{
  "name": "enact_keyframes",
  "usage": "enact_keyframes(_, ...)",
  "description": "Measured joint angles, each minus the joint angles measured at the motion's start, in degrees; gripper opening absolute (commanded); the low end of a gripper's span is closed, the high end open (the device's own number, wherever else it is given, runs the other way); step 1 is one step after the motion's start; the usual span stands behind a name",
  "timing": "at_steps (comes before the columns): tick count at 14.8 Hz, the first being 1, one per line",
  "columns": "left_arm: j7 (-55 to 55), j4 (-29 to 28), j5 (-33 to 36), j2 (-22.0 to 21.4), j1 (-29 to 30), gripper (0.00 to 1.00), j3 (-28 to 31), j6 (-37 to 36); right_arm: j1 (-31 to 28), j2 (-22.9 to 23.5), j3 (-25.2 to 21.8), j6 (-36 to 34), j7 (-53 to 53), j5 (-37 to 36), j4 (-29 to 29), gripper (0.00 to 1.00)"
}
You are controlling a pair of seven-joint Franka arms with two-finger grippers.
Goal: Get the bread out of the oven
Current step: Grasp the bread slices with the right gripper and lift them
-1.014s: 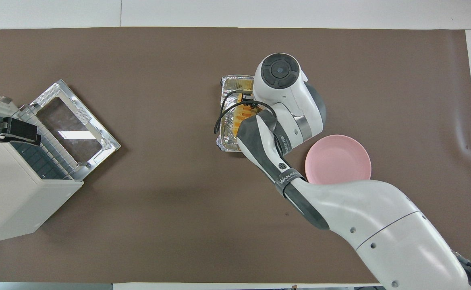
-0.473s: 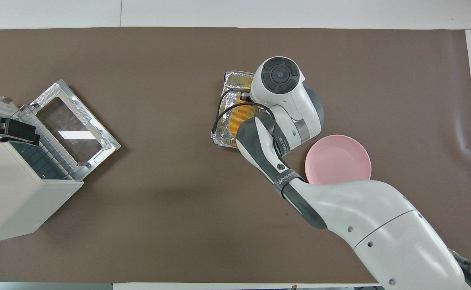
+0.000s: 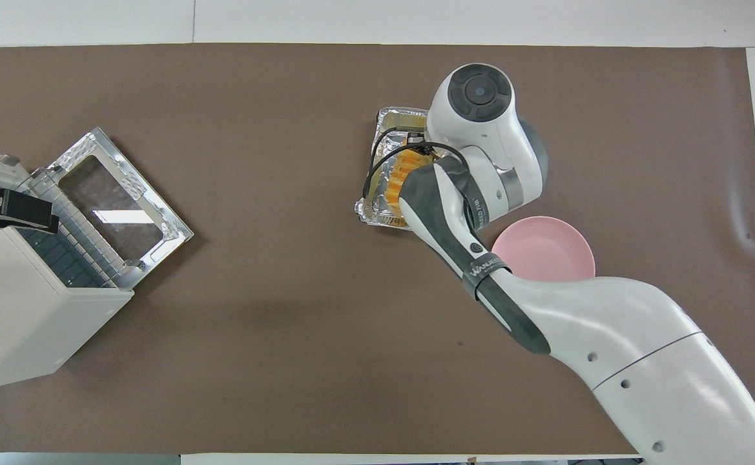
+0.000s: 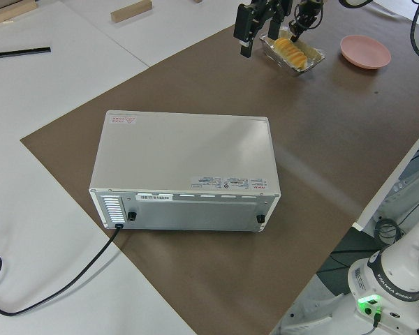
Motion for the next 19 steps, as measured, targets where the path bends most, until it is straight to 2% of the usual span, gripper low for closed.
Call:
enact_keyframes(3, 0.0, 0.0, 0.0, 0.0, 0.0, 1.00, 0.2, 0.0, -6.1, -0.3, 0.0, -5.5, -11.3, 5.0, 5.3, 0.00)
enact_keyframes(7, 0.0, 0.0, 0.0, 0.0, 0.0, 1.00, 0.2, 0.0, -12.0, 0.4, 0.1, -5.8, -21.7, 5.7, 6.1, 0.00)
enact_keyframes(13, 0.0, 0.0, 0.0, 0.0, 0.0, 1.00, 0.2, 0.0, -17.1, 4.5, 0.0, -1.5, -34.0, 5.7, 6.1, 0.00)
enact_keyframes(18, 0.0, 0.0, 0.0, 0.0, 0.0, 1.00, 0.2, 0.0, -17.7, 6.1, 0.1, 0.4, -36.1, 5.7, 6.2, 0.00)
enact_keyframes(19, 0.0, 0.0, 0.0, 0.0, 0.0, 1.00, 0.2, 0.0, -17.6, 6.1, 0.1, 0.4, -36.1, 5.7, 6.3, 0.35)
